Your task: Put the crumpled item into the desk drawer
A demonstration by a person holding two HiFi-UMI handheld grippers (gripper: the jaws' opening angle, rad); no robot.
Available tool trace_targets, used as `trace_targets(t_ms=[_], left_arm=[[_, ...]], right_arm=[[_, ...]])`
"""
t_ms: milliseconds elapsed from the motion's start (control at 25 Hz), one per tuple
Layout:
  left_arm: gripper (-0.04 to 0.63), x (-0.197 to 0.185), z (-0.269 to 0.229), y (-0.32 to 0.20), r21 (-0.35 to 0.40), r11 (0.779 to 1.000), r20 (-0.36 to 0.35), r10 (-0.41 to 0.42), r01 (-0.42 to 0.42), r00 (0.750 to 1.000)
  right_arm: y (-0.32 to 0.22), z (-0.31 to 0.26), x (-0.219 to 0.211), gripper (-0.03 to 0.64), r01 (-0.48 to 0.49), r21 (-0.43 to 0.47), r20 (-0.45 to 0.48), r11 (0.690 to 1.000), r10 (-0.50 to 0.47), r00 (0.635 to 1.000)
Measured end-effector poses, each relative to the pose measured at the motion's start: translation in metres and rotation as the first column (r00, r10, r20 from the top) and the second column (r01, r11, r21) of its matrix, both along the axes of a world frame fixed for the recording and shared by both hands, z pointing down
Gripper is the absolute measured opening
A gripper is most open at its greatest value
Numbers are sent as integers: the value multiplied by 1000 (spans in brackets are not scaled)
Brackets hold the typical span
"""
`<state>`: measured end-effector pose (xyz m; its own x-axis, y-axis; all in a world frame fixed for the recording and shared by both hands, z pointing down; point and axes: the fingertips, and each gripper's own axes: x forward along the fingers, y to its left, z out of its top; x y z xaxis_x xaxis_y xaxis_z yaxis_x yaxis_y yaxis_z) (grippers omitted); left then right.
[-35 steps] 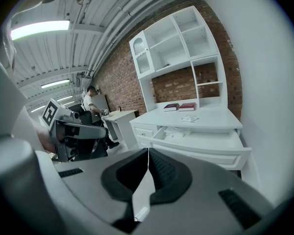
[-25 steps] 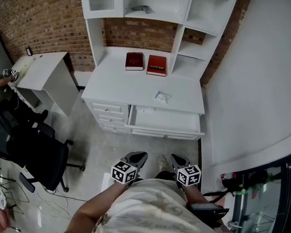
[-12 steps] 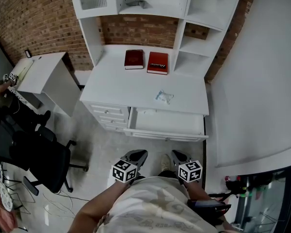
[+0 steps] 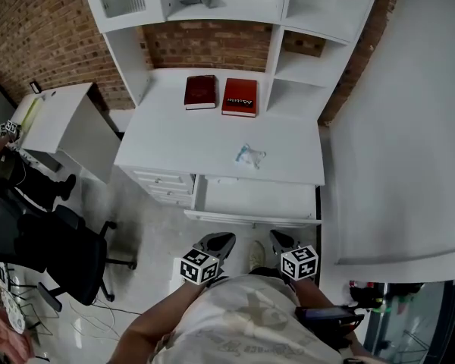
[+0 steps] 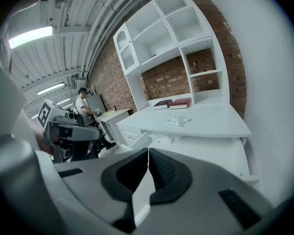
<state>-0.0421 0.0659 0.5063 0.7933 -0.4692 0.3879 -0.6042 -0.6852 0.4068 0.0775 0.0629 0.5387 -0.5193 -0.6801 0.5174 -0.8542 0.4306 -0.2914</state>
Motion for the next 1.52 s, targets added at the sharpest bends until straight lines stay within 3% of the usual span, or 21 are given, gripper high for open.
trace_targets(t_ms=[360, 1000, 1520], left_arm=[[31, 19, 4, -40, -17, 1000, 24, -25, 25, 999], [31, 34, 6, -101, -11, 987, 49, -158, 159, 986], [31, 44, 15, -134, -51, 953, 26, -298, 299, 954]], right_arm=[[-57, 3, 14, 23, 45, -2, 9, 999, -45, 999], [-134, 11, 27, 23, 173, -2, 28, 985, -173, 985], [-188, 26, 31, 23, 324, -17, -17, 946, -324, 946]])
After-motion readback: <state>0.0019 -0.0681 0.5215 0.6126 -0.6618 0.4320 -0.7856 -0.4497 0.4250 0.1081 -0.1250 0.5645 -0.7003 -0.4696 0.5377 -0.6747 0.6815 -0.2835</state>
